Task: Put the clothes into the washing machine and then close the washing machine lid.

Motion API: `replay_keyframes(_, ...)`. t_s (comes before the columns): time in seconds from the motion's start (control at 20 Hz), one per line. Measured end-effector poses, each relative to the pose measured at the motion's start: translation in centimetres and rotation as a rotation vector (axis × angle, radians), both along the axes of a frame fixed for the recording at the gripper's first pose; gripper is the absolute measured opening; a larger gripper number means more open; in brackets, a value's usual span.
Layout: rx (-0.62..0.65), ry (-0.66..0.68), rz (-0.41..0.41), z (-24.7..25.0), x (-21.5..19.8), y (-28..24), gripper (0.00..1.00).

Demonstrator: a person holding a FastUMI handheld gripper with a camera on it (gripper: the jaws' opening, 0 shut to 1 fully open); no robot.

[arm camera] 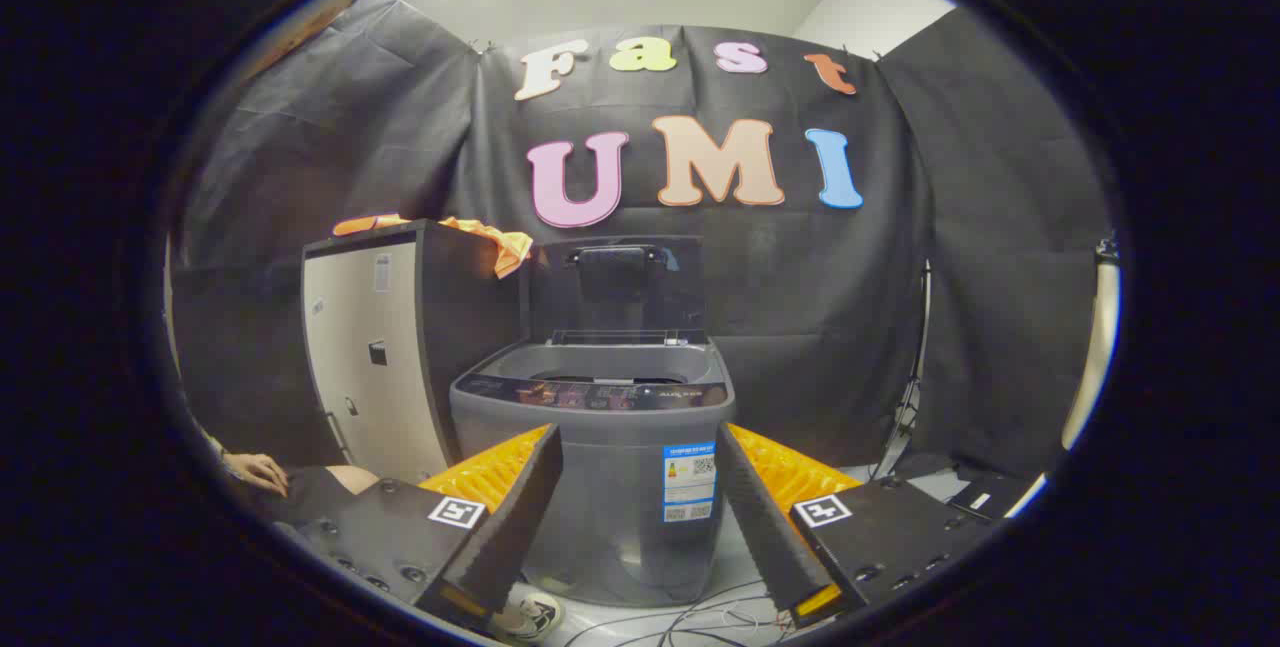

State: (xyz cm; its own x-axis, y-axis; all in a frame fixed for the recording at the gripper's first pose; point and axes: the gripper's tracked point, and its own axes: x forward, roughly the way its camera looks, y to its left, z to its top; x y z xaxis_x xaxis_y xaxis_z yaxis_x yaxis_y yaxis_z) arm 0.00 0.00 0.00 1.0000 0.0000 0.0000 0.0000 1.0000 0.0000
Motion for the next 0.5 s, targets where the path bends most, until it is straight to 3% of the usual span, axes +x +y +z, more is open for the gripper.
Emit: replay_keyframes(0.5, -0.001, 0.002, 0.009, 0.02, 0.08, 0.11, 0.96)
